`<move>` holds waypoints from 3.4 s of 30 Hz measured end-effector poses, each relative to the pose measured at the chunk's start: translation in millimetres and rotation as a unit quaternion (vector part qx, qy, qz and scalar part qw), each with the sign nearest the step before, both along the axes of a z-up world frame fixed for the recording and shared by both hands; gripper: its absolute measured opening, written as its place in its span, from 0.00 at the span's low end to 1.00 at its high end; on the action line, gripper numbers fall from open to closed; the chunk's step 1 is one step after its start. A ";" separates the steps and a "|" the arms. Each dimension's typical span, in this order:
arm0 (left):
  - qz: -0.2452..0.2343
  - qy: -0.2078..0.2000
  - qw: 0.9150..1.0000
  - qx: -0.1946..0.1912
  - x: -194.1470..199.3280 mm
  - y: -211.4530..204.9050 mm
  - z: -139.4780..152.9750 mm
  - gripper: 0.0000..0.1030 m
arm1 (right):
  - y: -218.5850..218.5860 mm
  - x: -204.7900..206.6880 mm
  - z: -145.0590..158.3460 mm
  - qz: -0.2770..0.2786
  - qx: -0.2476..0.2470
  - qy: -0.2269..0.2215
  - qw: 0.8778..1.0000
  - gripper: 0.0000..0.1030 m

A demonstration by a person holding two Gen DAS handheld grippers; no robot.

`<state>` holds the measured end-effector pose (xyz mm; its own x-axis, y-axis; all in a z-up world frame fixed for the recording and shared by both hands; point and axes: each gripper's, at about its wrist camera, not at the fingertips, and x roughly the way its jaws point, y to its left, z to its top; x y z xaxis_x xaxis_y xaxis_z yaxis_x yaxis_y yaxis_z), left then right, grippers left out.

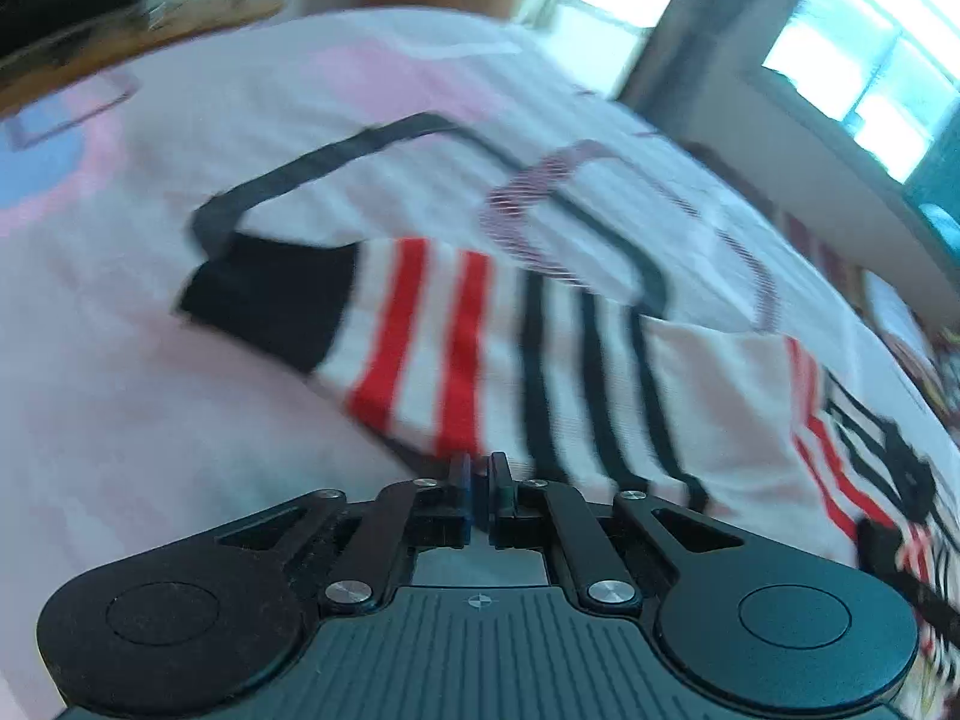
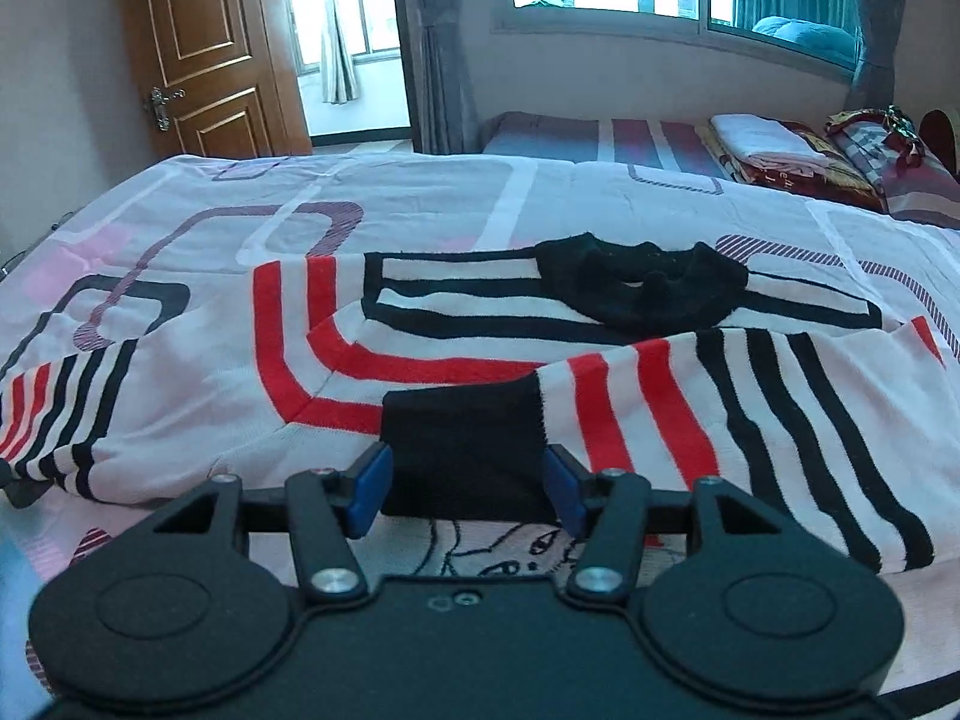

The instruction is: Fold small clothes

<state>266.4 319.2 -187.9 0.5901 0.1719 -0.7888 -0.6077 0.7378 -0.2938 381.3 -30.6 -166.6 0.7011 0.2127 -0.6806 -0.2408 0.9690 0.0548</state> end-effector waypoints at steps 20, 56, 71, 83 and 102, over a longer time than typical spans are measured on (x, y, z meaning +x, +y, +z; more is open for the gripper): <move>0.109 -0.108 0.985 -0.083 3.2 65.4 -31.3 0.51 | 9.9 10.6 -13.2 -0.014 -0.024 0.005 1.000 0.54; -0.371 -0.077 0.906 -0.187 174.4 -314.5 23.8 0.07 | -136.4 -15.4 5.2 -0.109 0.065 0.009 0.992 0.53; -0.282 -0.125 0.950 -0.042 143.3 -235.0 71.5 0.97 | -111.2 -11.7 2.7 -0.030 0.050 0.002 0.998 0.62; -0.257 -0.049 0.964 0.045 127.0 -203.0 3.5 0.97 | -169.1 2.8 -0.7 -0.155 0.082 -0.001 0.985 0.14; -0.184 -0.046 0.982 0.022 216.4 -146.6 -11.7 0.87 | -176.1 9.0 11.9 -0.122 0.043 -0.051 0.990 0.07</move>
